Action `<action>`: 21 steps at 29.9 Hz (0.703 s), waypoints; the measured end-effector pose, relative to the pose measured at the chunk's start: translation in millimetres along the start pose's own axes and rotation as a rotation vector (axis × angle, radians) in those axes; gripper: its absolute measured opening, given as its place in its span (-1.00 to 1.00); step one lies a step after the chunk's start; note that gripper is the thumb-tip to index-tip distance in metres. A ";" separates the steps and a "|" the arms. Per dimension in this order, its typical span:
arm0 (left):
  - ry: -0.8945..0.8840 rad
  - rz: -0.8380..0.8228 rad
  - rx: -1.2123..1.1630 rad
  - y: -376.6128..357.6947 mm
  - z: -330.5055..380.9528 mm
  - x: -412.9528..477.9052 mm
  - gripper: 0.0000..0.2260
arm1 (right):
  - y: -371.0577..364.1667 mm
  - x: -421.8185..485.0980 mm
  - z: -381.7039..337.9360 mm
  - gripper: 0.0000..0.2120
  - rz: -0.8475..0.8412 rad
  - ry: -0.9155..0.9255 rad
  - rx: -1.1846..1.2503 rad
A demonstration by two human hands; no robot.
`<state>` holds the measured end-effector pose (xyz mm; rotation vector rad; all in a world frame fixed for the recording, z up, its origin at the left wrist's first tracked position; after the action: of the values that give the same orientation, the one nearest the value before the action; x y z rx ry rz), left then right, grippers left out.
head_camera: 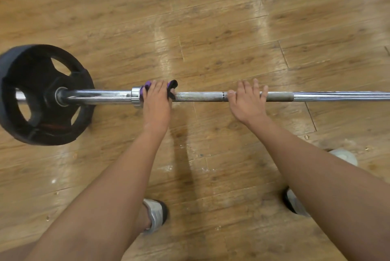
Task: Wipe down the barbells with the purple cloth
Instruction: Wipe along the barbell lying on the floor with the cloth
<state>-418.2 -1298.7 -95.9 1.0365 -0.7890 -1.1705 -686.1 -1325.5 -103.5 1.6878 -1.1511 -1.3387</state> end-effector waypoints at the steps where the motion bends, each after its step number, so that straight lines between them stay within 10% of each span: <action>1: -0.001 -0.012 -0.005 -0.6 -0.7 4.2 -0.66 | -0.4 0.5 0.1 -0.41 0.002 0.001 0.002; 21: 0.044 -0.061 -0.067 -2.0 -8.7 -29.1 -0.58 | -17.6 -28.0 4.1 -0.40 0.114 0.017 0.008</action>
<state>-417.8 -1268.6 -100.2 1.0332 -0.6836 -1.2140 -688.3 -1292.9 -110.1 1.6110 -1.2256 -1.2482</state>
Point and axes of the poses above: each hand's wrist, its own x-axis towards the middle knuckle, its own y-axis out of the back of the hand, z = x × y, the point moved 5 cm from there along x, towards the middle knuckle, and after that the axes turned 3 degrees about y, right-handed, at the moved point
